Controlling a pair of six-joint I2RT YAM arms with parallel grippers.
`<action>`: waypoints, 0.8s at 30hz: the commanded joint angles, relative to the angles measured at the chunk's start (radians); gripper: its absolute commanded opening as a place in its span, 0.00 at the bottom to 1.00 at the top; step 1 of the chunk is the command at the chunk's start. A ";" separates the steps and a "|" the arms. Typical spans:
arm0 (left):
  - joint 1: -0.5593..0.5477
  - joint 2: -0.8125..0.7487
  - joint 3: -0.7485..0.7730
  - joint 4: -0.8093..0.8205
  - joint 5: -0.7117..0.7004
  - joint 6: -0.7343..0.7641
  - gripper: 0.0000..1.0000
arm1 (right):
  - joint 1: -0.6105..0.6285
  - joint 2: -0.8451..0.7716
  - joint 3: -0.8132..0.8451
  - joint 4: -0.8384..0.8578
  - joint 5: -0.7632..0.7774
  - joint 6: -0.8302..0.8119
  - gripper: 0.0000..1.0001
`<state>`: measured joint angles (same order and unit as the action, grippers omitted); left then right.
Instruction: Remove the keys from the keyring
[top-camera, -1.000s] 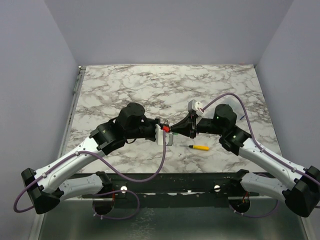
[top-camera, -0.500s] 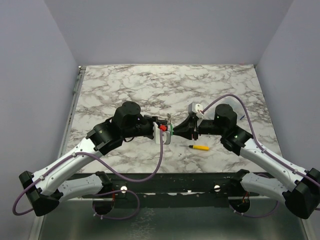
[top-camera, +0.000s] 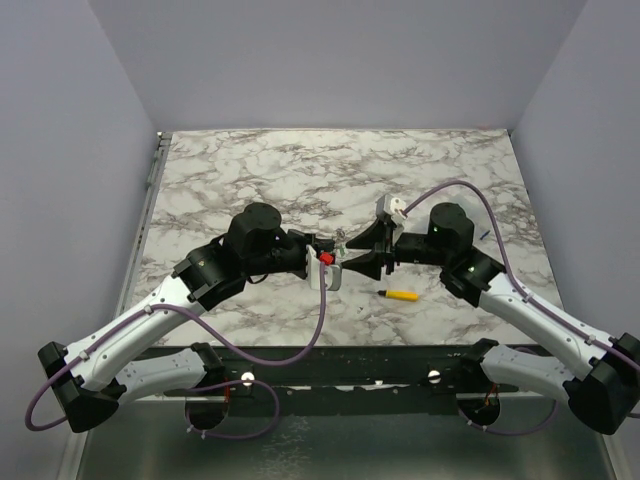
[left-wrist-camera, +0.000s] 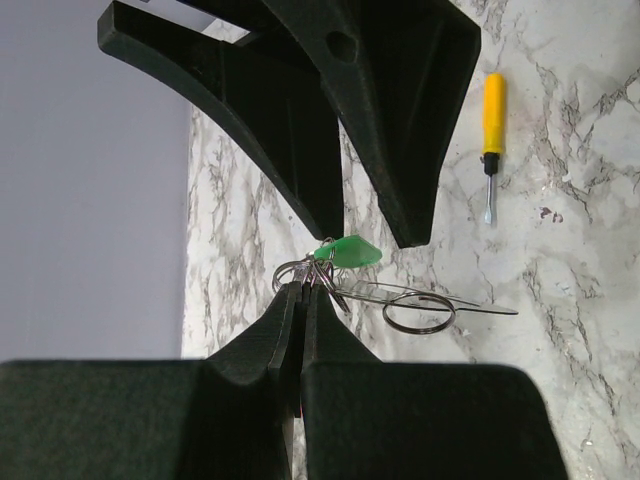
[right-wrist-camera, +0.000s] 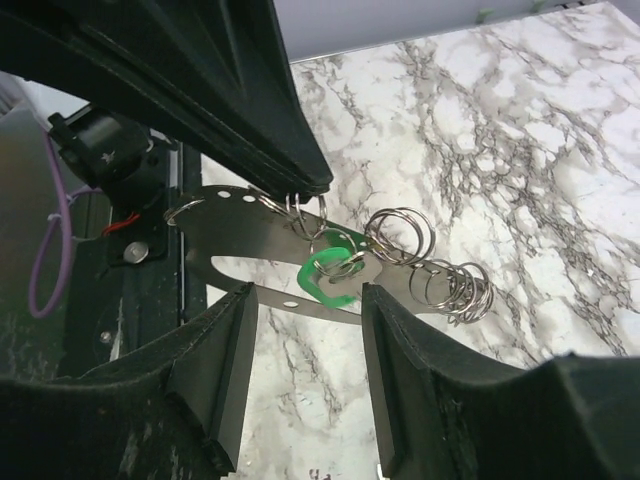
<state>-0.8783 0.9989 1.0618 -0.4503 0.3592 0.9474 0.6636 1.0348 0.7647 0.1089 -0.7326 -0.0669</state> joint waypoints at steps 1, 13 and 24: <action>0.002 -0.021 0.015 0.020 0.036 0.024 0.00 | -0.003 0.009 0.028 -0.002 0.071 0.021 0.52; 0.002 -0.014 0.026 0.015 0.051 0.027 0.00 | -0.003 0.070 0.063 0.036 0.051 0.018 0.46; 0.002 -0.028 0.026 0.037 0.007 -0.002 0.00 | -0.002 0.084 0.036 0.005 0.096 -0.001 0.01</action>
<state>-0.8783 0.9985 1.0618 -0.4515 0.3733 0.9611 0.6636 1.1000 0.7937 0.1406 -0.6884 -0.0540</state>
